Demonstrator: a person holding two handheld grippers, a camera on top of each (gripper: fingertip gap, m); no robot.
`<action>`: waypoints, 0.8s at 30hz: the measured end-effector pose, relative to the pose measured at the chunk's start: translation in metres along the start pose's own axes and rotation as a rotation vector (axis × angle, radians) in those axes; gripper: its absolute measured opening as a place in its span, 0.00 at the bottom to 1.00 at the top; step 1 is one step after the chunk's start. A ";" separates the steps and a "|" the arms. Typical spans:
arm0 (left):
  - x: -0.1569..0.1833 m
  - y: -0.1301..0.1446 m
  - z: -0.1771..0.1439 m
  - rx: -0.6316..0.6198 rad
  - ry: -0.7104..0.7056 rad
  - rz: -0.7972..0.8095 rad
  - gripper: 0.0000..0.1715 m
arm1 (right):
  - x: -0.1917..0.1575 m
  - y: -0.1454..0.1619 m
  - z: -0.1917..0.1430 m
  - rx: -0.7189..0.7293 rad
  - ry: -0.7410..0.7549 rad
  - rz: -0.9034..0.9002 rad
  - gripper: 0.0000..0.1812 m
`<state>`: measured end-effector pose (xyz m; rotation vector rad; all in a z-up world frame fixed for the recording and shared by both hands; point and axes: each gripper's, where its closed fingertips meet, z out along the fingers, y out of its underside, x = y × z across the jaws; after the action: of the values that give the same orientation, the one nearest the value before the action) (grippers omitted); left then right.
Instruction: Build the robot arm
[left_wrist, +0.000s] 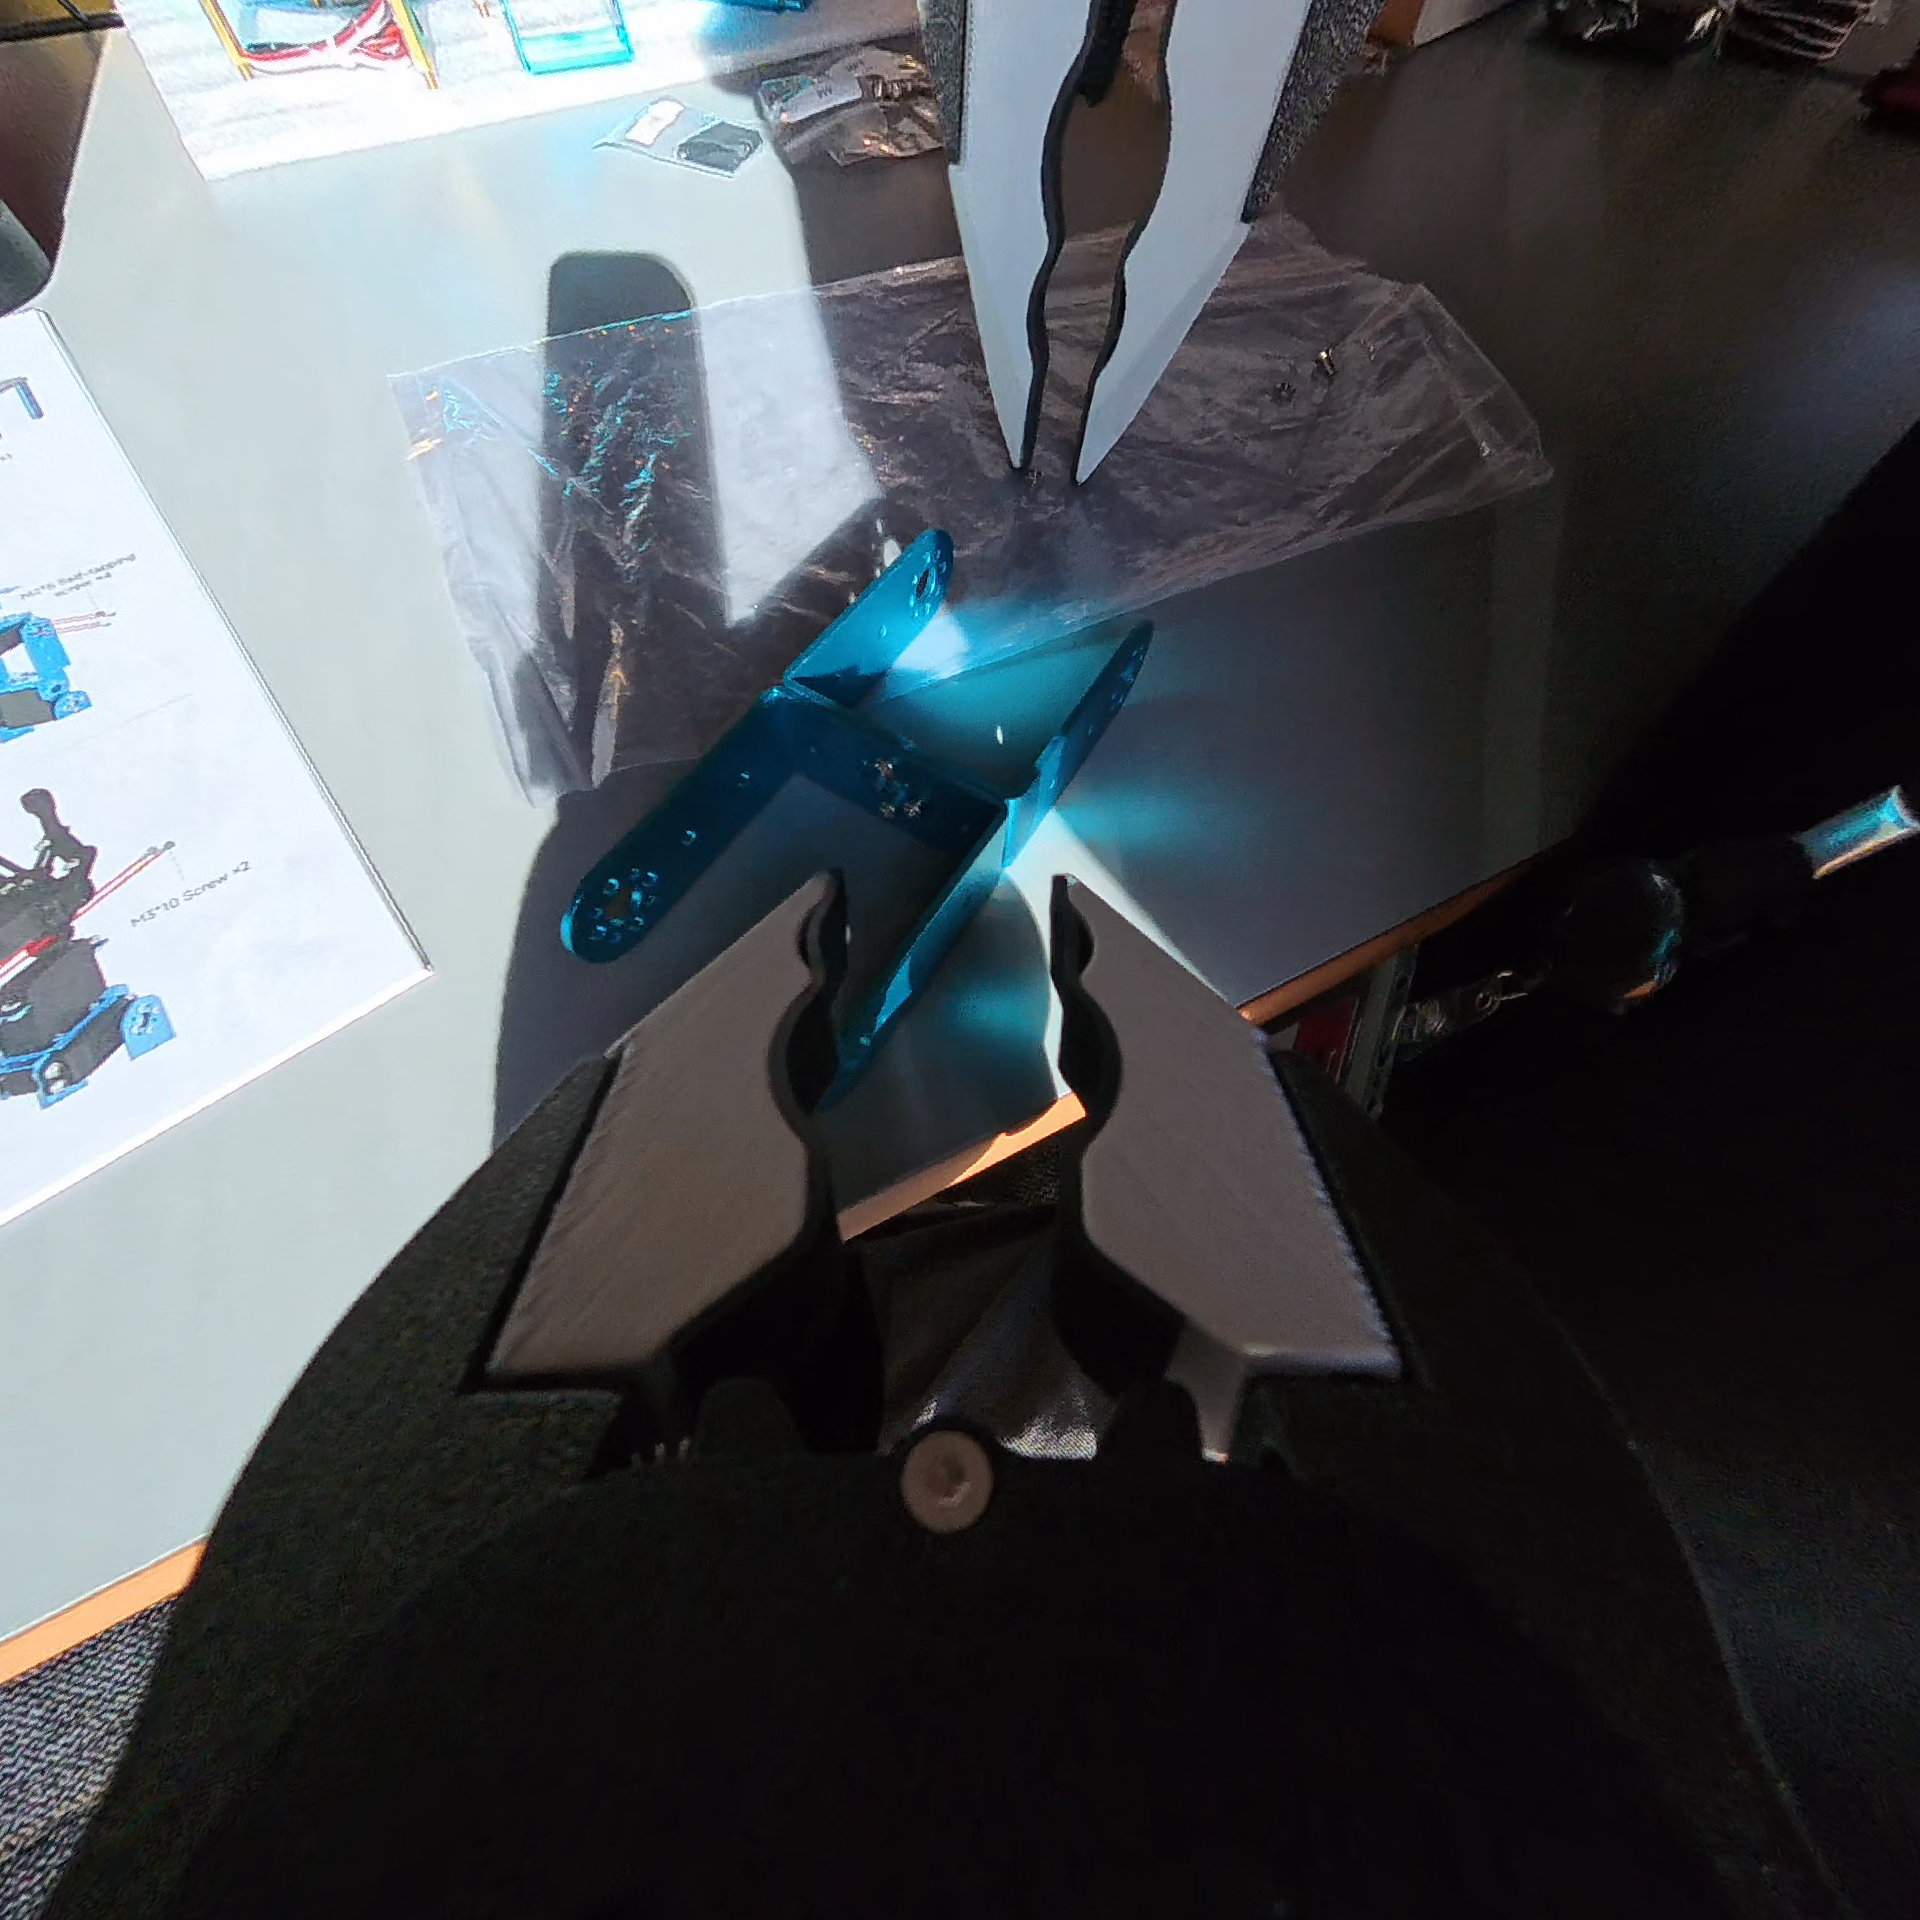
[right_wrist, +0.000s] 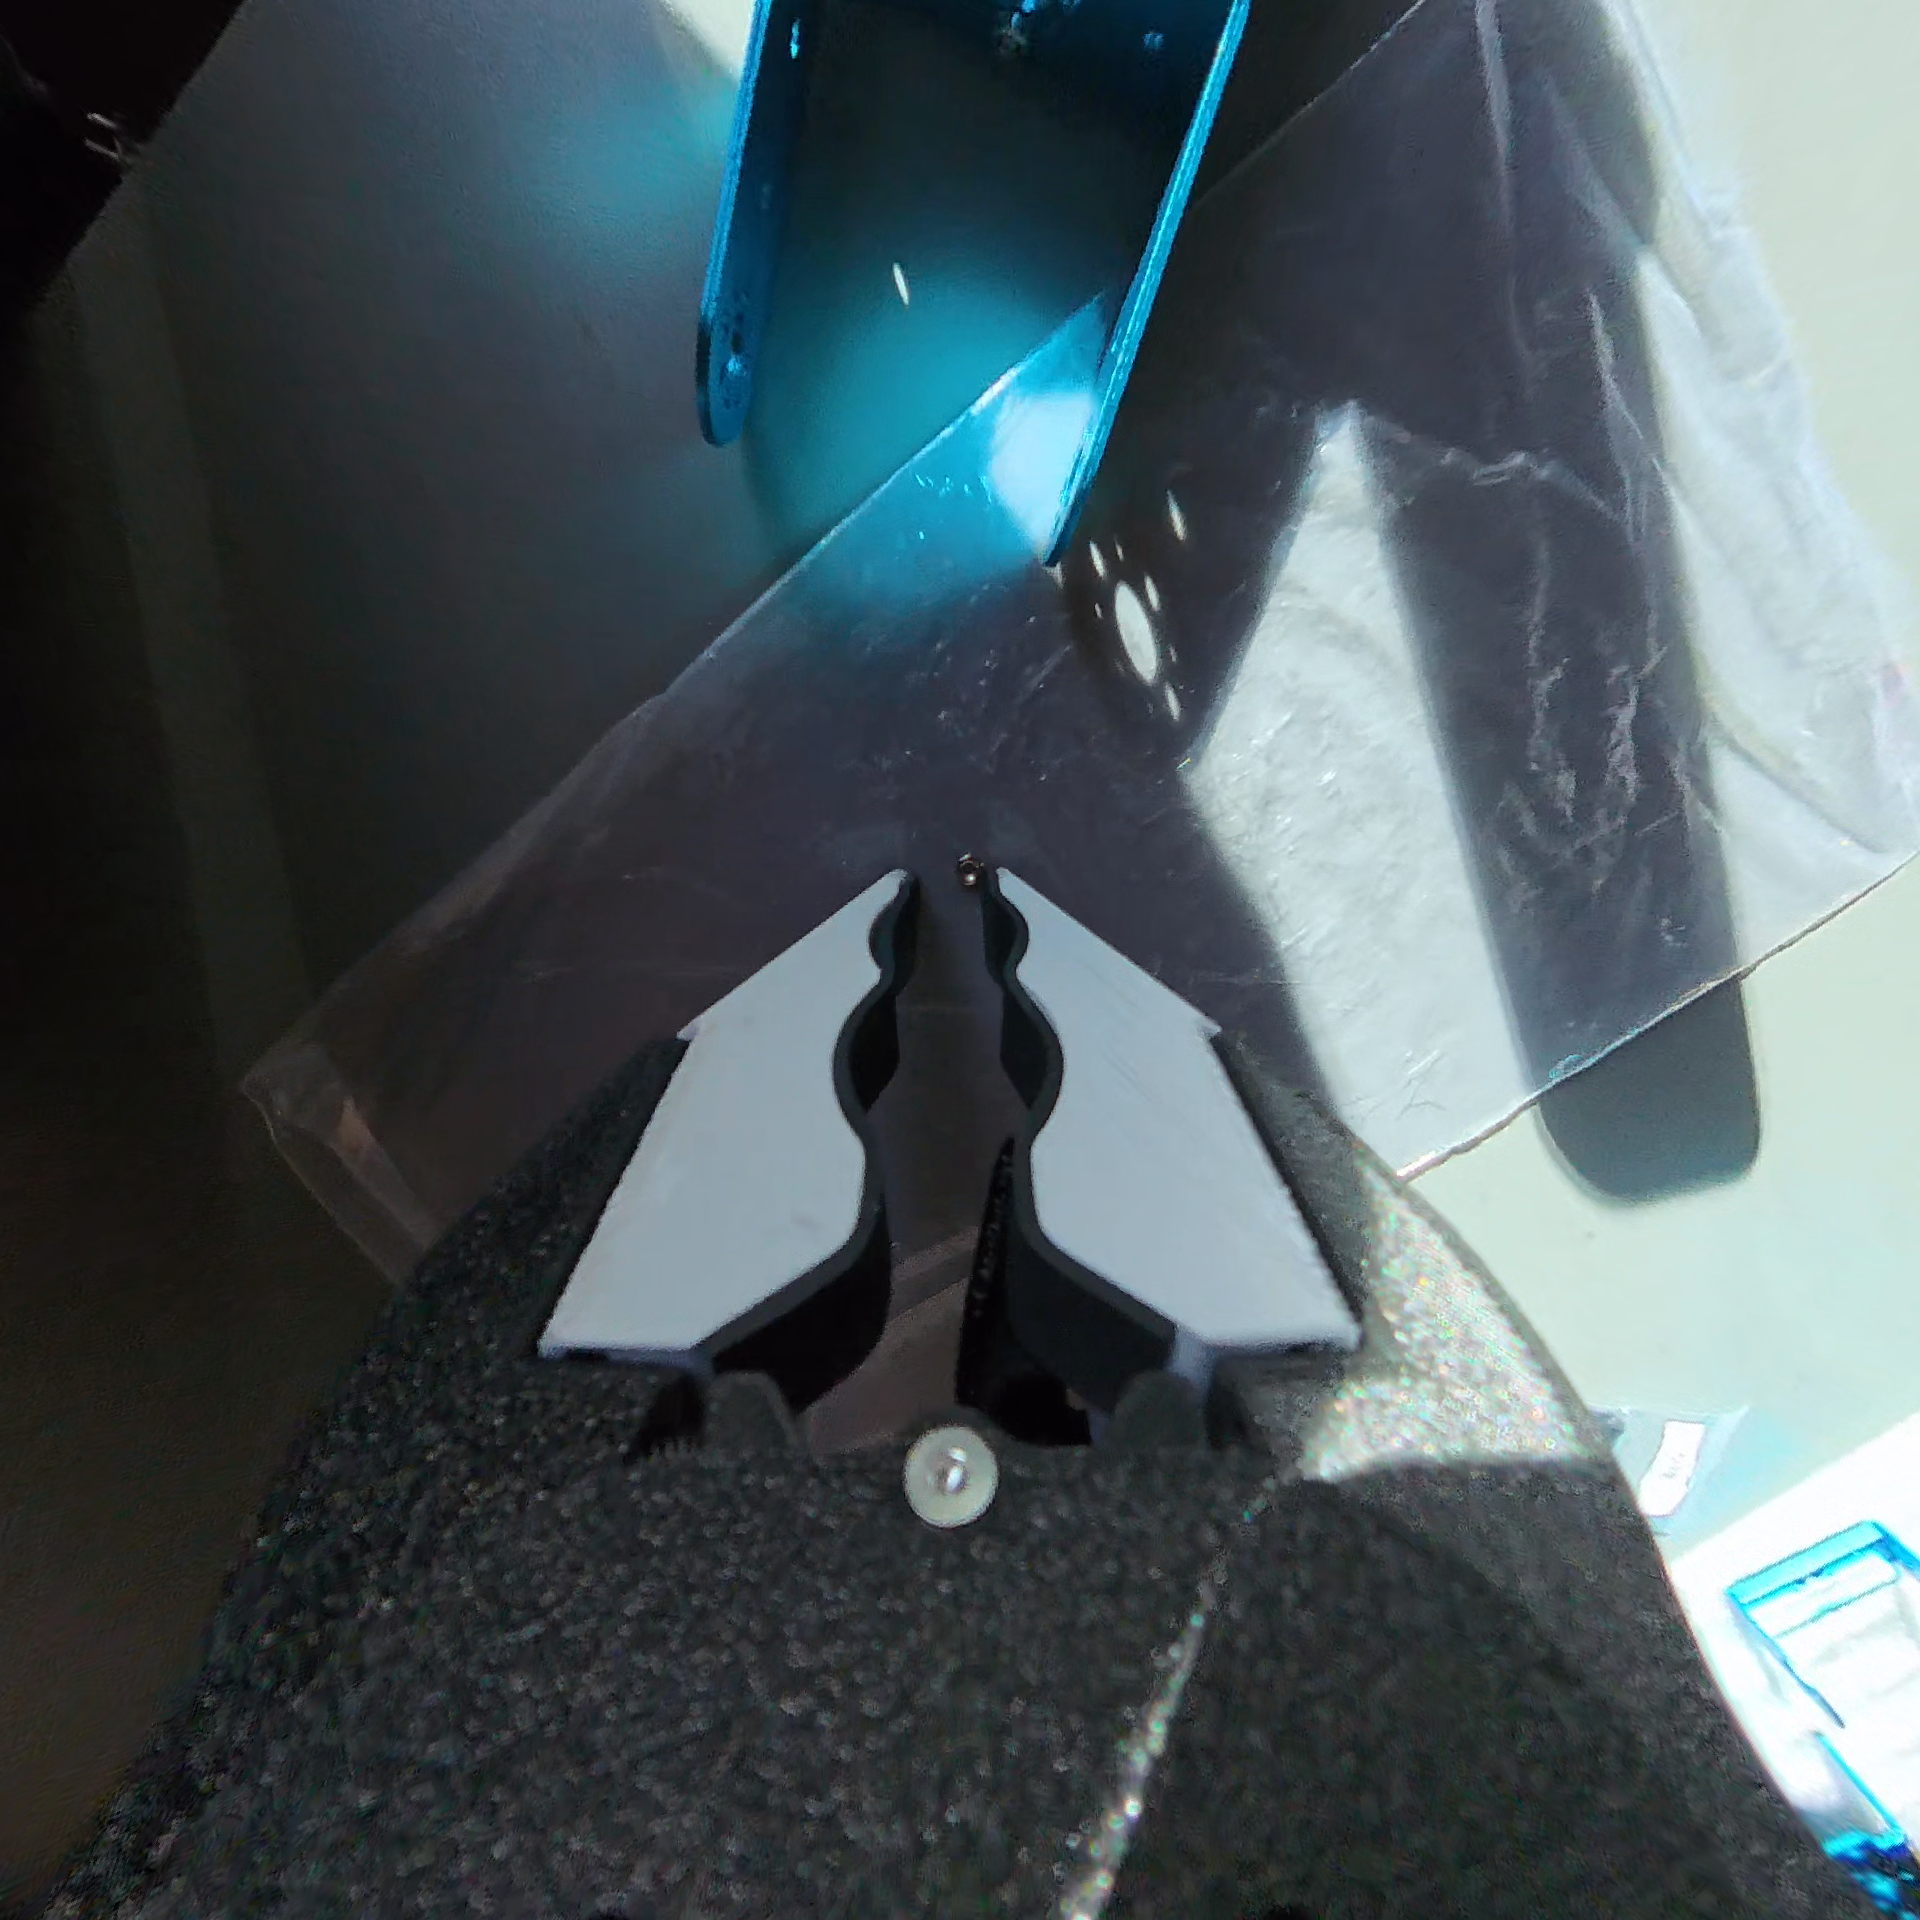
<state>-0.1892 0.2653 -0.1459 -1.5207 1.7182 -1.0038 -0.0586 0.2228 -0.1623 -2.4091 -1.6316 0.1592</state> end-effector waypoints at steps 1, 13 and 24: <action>0.000 0.001 0.000 0.000 0.000 0.000 0.23 | 0.003 0.000 0.000 -0.018 0.008 -0.013 0.06; 0.004 0.001 0.004 0.016 0.051 -0.005 0.21 | 0.007 -0.004 -0.002 -0.067 -0.040 -0.029 0.04; 0.008 0.000 0.005 0.016 0.074 -0.025 0.21 | 0.006 -0.006 0.002 -0.014 -0.053 0.012 0.02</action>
<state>-0.1861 0.2567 -0.1479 -1.5156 1.7415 -1.0963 -0.0619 0.2307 -0.1629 -2.4452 -1.6468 0.2160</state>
